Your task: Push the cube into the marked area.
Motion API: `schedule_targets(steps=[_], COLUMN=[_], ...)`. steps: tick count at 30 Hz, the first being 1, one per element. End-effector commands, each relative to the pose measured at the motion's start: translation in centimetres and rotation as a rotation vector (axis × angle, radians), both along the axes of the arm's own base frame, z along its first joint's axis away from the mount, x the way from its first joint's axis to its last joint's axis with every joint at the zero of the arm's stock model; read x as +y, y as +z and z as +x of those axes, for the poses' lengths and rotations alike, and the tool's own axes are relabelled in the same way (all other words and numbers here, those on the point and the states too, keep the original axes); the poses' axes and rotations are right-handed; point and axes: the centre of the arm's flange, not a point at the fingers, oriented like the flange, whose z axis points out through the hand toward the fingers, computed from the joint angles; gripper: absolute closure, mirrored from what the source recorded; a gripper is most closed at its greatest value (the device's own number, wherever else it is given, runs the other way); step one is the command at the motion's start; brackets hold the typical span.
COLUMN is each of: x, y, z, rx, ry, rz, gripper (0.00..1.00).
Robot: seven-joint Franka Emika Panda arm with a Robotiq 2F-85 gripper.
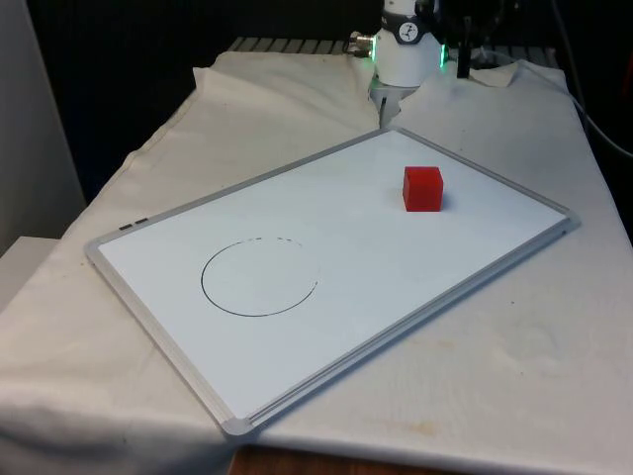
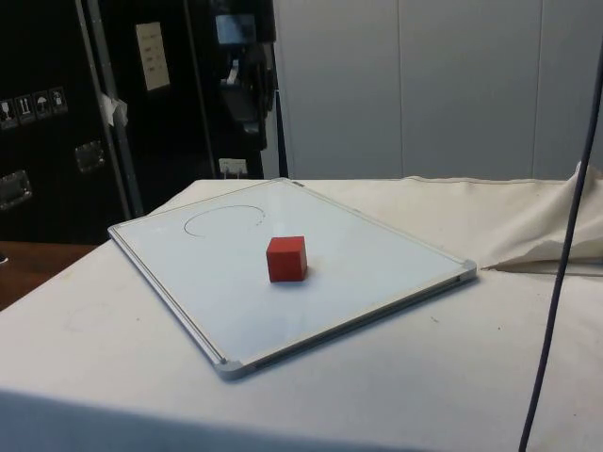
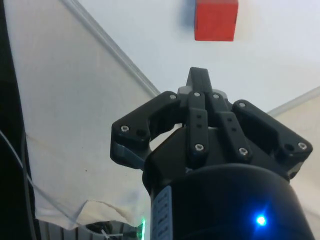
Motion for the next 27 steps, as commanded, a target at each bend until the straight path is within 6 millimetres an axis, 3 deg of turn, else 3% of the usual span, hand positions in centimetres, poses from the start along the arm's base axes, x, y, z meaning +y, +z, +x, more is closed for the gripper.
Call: schedule_targets(steps=[1, 10, 20, 27], x=[0.2, 0.4, 0.9, 0.6], y=[-0.6, -3.7, -5.1, -6.9], z=[-0.1, -0.3, -0.3, -2.1], rx=[-0.005, 0.005, 0.020, 0.026], ry=[-0.004, -0.007, 0.002, 0.002], rz=[0.005, 0.009, 0.002, 0.001], gripper=[1.00, 1.00, 1.00, 1.00])
